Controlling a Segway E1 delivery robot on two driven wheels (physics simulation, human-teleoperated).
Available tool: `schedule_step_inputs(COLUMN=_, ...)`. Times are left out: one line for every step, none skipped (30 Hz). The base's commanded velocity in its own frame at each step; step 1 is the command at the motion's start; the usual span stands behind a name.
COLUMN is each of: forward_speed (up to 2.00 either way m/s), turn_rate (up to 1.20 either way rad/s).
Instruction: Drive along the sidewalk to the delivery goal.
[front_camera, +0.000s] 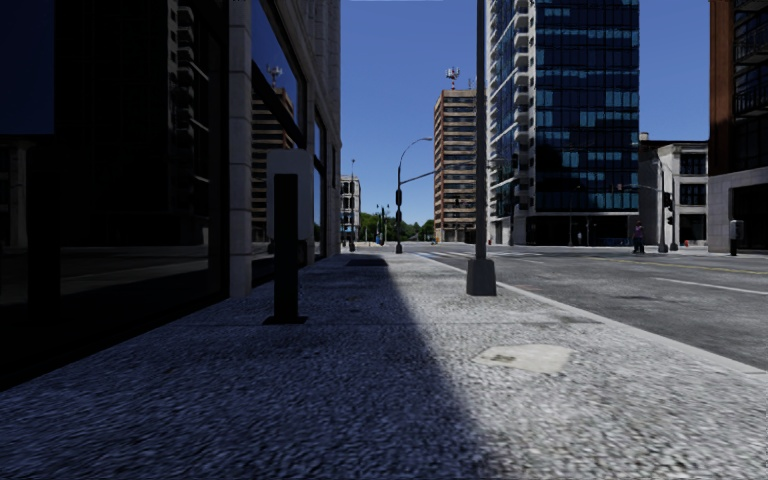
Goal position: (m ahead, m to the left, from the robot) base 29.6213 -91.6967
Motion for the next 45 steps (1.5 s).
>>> schedule_step_inputs(forward_speed=2.0, turn_rate=0.0)
schedule_step_inputs(forward_speed=2.0, turn_rate=0.0)
schedule_step_inputs(forward_speed=2.0, turn_rate=0.0)
schedule_step_inputs(forward_speed=2.0, turn_rate=0.0)
schedule_step_inputs(forward_speed=2.0, turn_rate=0.0)
schedule_step_inputs(forward_speed=2.0, turn_rate=0.0)
schedule_step_inputs(forward_speed=2.0, turn_rate=0.0)
schedule_step_inputs(forward_speed=2.0, turn_rate=0.0)
schedule_step_inputs(forward_speed=2.0, turn_rate=0.0)
schedule_step_inputs(forward_speed=2.0, turn_rate=0.0)
schedule_step_inputs(forward_speed=2.0, turn_rate=0.0)
schedule_step_inputs(forward_speed=2.0, turn_rate=0.0)
schedule_step_inputs(forward_speed=2.0, turn_rate=0.0)
schedule_step_inputs(forward_speed=2.0, turn_rate=0.0)
schedule_step_inputs(forward_speed=2.0, turn_rate=0.0)
schedule_step_inputs(forward_speed=2.0, turn_rate=0.0)
schedule_step_inputs(forward_speed=2.0, turn_rate=0.0)
schedule_step_inputs(forward_speed=2.0, turn_rate=0.0)
schedule_step_inputs(forward_speed=2.0, turn_rate=0.0)
schedule_step_inputs(forward_speed=2.0, turn_rate=0.0)
schedule_step_inputs(forward_speed=2.0, turn_rate=0.0)
schedule_step_inputs(forward_speed=2.0, turn_rate=0.0)
schedule_step_inputs(forward_speed=2.0, turn_rate=0.0)
schedule_step_inputs(forward_speed=2.0, turn_rate=0.0)
schedule_step_inputs(forward_speed=2.0, turn_rate=0.0)
schedule_step_inputs(forward_speed=2.0, turn_rate=0.0)
schedule_step_inputs(forward_speed=2.0, turn_rate=0.0)
schedule_step_inputs(forward_speed=2.0, turn_rate=0.0)
schedule_step_inputs(forward_speed=2.0, turn_rate=0.0)
schedule_step_inputs(forward_speed=2.0, turn_rate=0.0)
schedule_step_inputs(forward_speed=2.0, turn_rate=0.0)
schedule_step_inputs(forward_speed=2.0, turn_rate=0.0)
schedule_step_inputs(forward_speed=2.0, turn_rate=0.0)
schedule_step_inputs(forward_speed=2.0, turn_rate=0.0)
schedule_step_inputs(forward_speed=2.0, turn_rate=0.0)
schedule_step_inputs(forward_speed=2.0, turn_rate=0.0)
schedule_step_inputs(forward_speed=2.0, turn_rate=0.0)
schedule_step_inputs(forward_speed=2.0, turn_rate=0.0)
schedule_step_inputs(forward_speed=2.0, turn_rate=0.0)
schedule_step_inputs(forward_speed=2.0, turn_rate=0.0)
schedule_step_inputs(forward_speed=2.0, turn_rate=0.0)
schedule_step_inputs(forward_speed=2.0, turn_rate=0.0)
schedule_step_inputs(forward_speed=2.0, turn_rate=0.0)
schedule_step_inputs(forward_speed=2.0, turn_rate=0.0)
schedule_step_inputs(forward_speed=2.0, turn_rate=0.0)
